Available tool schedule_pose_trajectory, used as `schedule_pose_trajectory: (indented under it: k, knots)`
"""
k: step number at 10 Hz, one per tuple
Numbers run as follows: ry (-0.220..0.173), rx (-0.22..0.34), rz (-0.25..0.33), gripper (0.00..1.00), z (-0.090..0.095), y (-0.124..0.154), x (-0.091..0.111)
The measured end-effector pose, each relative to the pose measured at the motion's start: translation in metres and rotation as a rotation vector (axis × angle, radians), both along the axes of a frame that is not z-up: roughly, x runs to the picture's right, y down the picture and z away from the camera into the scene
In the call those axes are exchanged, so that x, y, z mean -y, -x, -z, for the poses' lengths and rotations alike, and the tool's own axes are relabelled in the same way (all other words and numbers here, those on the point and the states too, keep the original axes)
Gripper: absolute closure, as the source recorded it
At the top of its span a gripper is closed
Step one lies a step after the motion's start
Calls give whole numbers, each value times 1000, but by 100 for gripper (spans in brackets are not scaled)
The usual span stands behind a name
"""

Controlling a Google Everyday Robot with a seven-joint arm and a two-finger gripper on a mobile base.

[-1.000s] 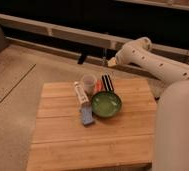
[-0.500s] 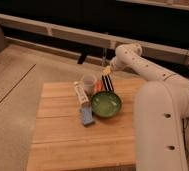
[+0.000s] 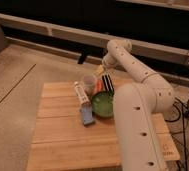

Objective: Place the pepper in the ceramic bowl

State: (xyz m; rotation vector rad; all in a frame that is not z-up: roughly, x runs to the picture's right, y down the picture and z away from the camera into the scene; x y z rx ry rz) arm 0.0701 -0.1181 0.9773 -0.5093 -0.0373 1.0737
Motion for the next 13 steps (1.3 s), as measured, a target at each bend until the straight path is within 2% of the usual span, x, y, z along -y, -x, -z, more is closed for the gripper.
schedule_pose_trajectory:
  k: [4, 8, 11, 13]
  knots:
    - [94, 40, 25, 35, 1, 25, -14]
    - [96, 44, 15, 35, 0, 23, -15]
    - [128, 72, -22, 35, -9, 30, -29]
    - [143, 97, -21, 35, -14, 41, -36]
